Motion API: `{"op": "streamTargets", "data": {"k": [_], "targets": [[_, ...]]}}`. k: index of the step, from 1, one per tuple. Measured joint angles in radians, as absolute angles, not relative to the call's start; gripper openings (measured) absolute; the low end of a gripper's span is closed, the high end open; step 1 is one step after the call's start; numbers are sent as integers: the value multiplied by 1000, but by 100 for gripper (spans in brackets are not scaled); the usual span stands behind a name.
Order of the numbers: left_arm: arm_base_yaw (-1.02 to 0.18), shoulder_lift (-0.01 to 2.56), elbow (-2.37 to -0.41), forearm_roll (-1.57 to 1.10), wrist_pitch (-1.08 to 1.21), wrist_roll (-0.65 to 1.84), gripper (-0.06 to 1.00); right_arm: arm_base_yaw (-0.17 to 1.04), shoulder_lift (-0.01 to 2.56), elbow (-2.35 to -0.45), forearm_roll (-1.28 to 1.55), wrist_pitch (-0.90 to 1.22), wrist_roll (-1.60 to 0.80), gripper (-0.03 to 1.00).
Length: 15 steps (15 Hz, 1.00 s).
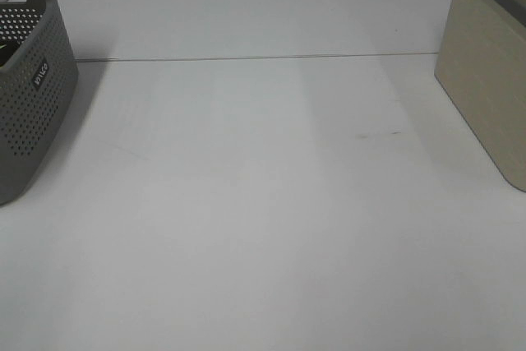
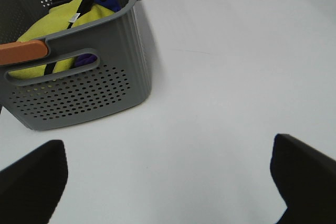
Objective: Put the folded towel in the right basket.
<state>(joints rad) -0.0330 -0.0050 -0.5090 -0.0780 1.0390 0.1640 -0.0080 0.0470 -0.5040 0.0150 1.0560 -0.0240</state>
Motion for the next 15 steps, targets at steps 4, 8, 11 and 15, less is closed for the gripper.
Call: {"op": "streamTargets", "data": {"k": [4,8,11,15], "targets": [[-33,-5,-509,-78,1039,164,99,-8,12,-504,21,1056,-24,64],[-33,-5,-509,-78,1039,164,99,-8,-4,-504,22,1057,-24,64],[-33,-5,-509,-78,1039,164,99,-8,-4,-504,22,1057,-24,64],[-33,-5,-509,-78,1039,164,99,-8,-4,-504,22,1057,-24,64]]}}
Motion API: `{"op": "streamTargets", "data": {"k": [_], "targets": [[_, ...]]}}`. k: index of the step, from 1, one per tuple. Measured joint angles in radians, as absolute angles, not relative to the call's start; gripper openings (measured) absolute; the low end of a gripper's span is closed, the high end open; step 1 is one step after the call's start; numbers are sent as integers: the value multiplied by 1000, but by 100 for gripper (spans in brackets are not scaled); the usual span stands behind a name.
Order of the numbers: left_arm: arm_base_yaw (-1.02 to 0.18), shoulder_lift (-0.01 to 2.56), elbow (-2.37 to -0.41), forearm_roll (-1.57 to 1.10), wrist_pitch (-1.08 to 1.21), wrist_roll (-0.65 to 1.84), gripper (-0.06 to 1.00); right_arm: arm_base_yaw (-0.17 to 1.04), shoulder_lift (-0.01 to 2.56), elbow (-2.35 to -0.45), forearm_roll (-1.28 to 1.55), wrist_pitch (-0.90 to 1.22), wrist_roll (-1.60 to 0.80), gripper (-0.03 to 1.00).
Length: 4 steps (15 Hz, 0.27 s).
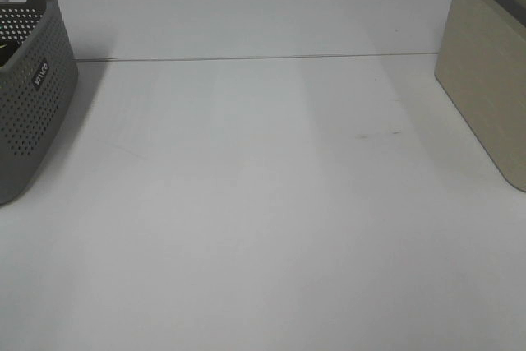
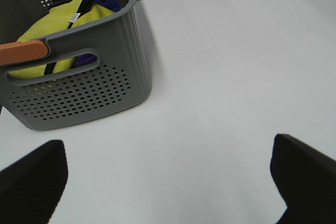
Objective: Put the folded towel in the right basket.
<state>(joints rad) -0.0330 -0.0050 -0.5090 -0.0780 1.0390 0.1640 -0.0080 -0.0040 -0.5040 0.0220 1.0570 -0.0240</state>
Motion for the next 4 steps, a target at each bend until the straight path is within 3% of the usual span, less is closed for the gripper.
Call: {"op": "streamTargets", "data": {"k": [4], "targets": [[-33,-5,-509,-78,1039,164,99,-8,-4,-504,22,1057,-24,64]]}}
